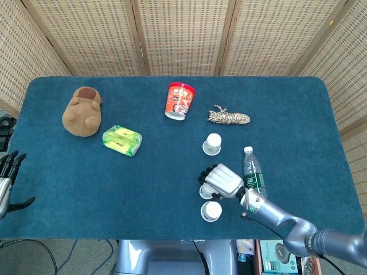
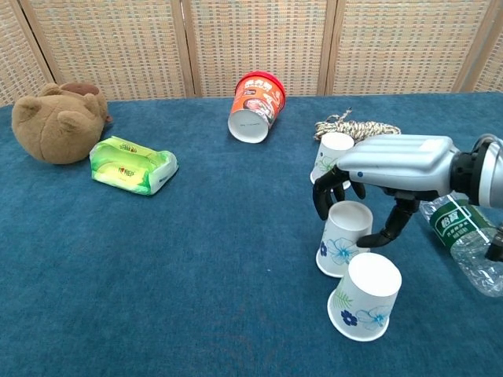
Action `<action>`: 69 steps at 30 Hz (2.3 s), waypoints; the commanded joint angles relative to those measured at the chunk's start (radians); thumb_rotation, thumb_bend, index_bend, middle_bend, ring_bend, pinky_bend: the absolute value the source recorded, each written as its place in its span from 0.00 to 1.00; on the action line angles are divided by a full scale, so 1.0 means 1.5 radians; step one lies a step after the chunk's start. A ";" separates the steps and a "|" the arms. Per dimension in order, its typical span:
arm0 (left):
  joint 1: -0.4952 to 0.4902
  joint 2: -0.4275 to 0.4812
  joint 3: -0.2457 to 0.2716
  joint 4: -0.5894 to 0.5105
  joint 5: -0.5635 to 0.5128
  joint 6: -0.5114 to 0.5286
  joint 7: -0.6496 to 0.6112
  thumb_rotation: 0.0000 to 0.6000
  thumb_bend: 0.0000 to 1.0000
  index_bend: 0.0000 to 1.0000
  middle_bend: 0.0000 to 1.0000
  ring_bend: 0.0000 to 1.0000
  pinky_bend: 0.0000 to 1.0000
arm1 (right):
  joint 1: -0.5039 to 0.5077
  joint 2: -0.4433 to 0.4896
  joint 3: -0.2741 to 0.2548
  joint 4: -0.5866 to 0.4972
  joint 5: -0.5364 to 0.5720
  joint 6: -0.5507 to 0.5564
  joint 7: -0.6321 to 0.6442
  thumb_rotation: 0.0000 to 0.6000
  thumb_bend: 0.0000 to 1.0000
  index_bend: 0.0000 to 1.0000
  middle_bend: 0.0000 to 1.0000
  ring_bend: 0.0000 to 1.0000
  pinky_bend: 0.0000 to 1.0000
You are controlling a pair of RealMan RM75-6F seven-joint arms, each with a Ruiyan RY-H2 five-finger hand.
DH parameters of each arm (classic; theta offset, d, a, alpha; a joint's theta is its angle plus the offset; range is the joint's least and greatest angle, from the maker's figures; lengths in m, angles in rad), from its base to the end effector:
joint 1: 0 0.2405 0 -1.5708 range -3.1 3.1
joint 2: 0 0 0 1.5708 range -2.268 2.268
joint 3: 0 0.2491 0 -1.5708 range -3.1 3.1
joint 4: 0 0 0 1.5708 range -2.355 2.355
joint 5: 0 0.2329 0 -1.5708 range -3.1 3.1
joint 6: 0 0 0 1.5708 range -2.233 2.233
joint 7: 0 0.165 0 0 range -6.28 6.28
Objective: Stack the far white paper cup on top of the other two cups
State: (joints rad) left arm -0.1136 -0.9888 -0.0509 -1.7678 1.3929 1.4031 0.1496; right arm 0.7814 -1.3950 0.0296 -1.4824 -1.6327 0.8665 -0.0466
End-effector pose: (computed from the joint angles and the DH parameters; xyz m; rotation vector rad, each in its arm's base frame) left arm -0.3062 0.2092 0.1540 -1.4084 -0.8978 -0.7388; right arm -0.1359 -0.3256 -0.0421 2.3283 -0.6642 0.9313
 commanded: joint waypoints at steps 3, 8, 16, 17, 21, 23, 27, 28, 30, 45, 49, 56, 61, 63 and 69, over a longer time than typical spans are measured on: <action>0.000 0.001 0.000 0.000 0.000 0.000 -0.002 1.00 0.06 0.00 0.00 0.00 0.00 | 0.001 0.000 -0.002 -0.004 0.006 -0.001 -0.007 1.00 0.44 0.45 0.52 0.42 0.51; -0.002 0.003 0.000 0.002 -0.001 -0.003 -0.006 1.00 0.06 0.00 0.00 0.00 0.00 | 0.001 0.007 -0.008 -0.010 0.014 -0.008 -0.019 1.00 0.44 0.37 0.43 0.38 0.49; -0.002 0.002 0.001 0.003 -0.001 -0.003 -0.007 1.00 0.06 0.00 0.00 0.00 0.00 | 0.001 0.030 -0.016 -0.042 0.015 -0.008 -0.025 1.00 0.27 0.00 0.00 0.00 0.14; -0.003 0.002 0.001 0.004 -0.001 -0.004 -0.006 1.00 0.06 0.00 0.00 0.00 0.00 | -0.001 0.033 -0.016 -0.047 0.013 -0.004 -0.026 1.00 0.27 0.00 0.00 0.00 0.14; -0.005 0.001 0.001 0.003 -0.003 -0.008 -0.002 1.00 0.06 0.00 0.00 0.00 0.00 | -0.004 0.065 -0.015 -0.084 0.006 0.010 -0.040 1.00 0.27 0.00 0.00 0.00 0.12; -0.004 0.001 0.001 0.003 -0.002 -0.006 -0.002 1.00 0.06 0.00 0.00 0.00 0.00 | -0.005 0.085 -0.010 -0.103 0.007 0.019 -0.053 1.00 0.27 0.00 0.00 0.00 0.12; -0.002 0.004 -0.001 0.004 -0.002 0.000 -0.007 1.00 0.06 0.00 0.00 0.00 0.00 | -0.004 0.141 0.055 -0.124 0.072 0.044 -0.081 1.00 0.27 0.00 0.00 0.00 0.12; -0.002 0.004 -0.001 0.004 -0.002 0.001 -0.007 1.00 0.06 0.00 0.00 0.00 0.00 | -0.002 0.143 0.063 -0.123 0.087 0.043 -0.083 1.00 0.27 0.00 0.00 0.00 0.12; -0.002 0.004 -0.001 0.003 -0.001 0.002 -0.006 1.00 0.06 0.00 0.00 0.00 0.00 | 0.002 0.139 0.092 -0.110 0.153 0.031 -0.078 1.00 0.27 0.00 0.00 0.00 0.12; -0.012 0.004 -0.006 0.009 -0.024 -0.022 -0.012 1.00 0.06 0.00 0.00 0.00 0.00 | 0.078 -0.003 0.155 0.051 0.402 -0.061 -0.070 1.00 0.27 0.06 0.15 0.05 0.13; -0.013 0.005 -0.007 0.010 -0.029 -0.023 -0.014 1.00 0.06 0.00 0.00 0.00 0.00 | 0.093 -0.044 0.160 0.100 0.424 -0.072 -0.068 1.00 0.27 0.11 0.21 0.10 0.17; -0.014 0.007 -0.007 0.011 -0.031 -0.026 -0.021 1.00 0.06 0.00 0.00 0.00 0.00 | 0.106 -0.101 0.152 0.190 0.453 -0.091 -0.074 1.00 0.27 0.19 0.31 0.19 0.28; -0.018 0.007 -0.008 0.014 -0.038 -0.038 -0.027 1.00 0.06 0.00 0.00 0.00 0.00 | 0.109 -0.122 0.150 0.231 0.455 -0.100 -0.067 1.00 0.27 0.25 0.36 0.25 0.31; -0.020 0.008 -0.007 0.014 -0.041 -0.044 -0.028 1.00 0.06 0.00 0.00 0.00 0.00 | 0.110 -0.126 0.149 0.243 0.450 -0.102 -0.063 1.00 0.27 0.28 0.38 0.28 0.32; -0.022 0.010 -0.005 0.011 -0.038 -0.047 -0.029 1.00 0.06 0.00 0.00 0.00 0.00 | 0.109 -0.136 0.149 0.272 0.425 -0.115 -0.031 1.00 0.31 0.34 0.47 0.37 0.42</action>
State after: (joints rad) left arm -0.1470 -0.9744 -0.0586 -1.7516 1.3368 1.3325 0.1066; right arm 0.9453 -1.5949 0.2537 -1.0830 -0.9865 0.6993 -0.1017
